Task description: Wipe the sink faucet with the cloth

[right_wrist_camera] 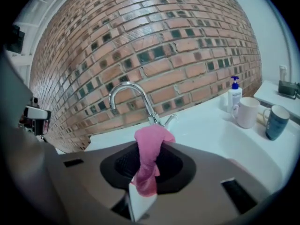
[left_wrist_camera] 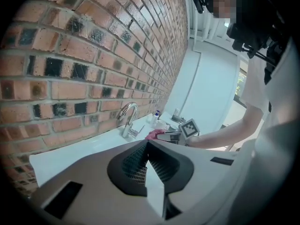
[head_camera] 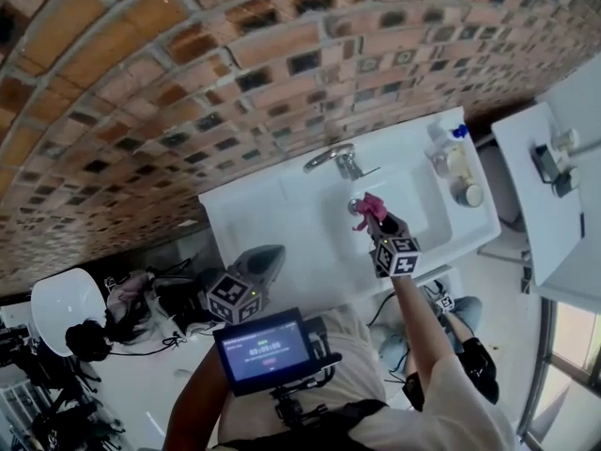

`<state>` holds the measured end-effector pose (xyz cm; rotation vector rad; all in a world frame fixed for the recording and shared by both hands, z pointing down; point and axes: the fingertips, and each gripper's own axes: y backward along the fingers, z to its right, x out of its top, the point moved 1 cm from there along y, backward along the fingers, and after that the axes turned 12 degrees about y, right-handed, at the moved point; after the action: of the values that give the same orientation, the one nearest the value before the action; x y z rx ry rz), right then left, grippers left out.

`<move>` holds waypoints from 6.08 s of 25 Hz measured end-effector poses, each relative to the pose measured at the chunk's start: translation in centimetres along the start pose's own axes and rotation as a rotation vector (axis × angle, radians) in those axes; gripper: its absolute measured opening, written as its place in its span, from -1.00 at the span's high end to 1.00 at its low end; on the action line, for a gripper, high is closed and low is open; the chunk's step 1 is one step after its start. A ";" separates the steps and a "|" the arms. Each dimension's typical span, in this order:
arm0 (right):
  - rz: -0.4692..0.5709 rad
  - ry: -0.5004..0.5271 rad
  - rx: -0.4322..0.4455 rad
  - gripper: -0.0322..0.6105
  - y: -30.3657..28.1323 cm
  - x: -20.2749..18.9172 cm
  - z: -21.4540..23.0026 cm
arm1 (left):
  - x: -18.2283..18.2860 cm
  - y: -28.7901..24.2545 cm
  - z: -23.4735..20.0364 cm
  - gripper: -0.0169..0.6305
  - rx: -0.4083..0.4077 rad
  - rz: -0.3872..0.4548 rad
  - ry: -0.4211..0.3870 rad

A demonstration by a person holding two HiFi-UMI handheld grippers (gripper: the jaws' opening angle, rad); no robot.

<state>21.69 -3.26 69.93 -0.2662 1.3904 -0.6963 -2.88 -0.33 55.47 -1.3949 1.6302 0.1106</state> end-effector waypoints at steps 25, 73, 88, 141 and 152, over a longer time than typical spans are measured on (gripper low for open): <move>-0.149 -0.055 -0.019 0.61 -12.2 -3.6 3.8 | -1.1 -0.5 -2.6 0.98 0.054 -0.068 0.037; 0.058 -0.262 -0.107 0.61 -7.8 5.4 9.9 | -2.1 0.0 -1.4 0.97 0.050 -0.038 0.040; 0.121 0.059 -0.019 0.60 -6.0 10.5 5.3 | -2.3 0.6 -0.4 0.98 0.050 -0.012 0.042; -0.584 0.854 -0.177 0.60 -13.1 4.7 0.8 | -1.2 0.2 -0.2 0.97 0.054 0.045 0.063; -0.669 0.837 0.024 0.60 -14.3 5.1 4.2 | -1.4 -1.3 0.4 0.98 0.024 0.024 0.060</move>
<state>21.67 -18.29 74.59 -0.4585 2.1064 -1.4878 -1.73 0.50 56.84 -1.3719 1.6925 0.0633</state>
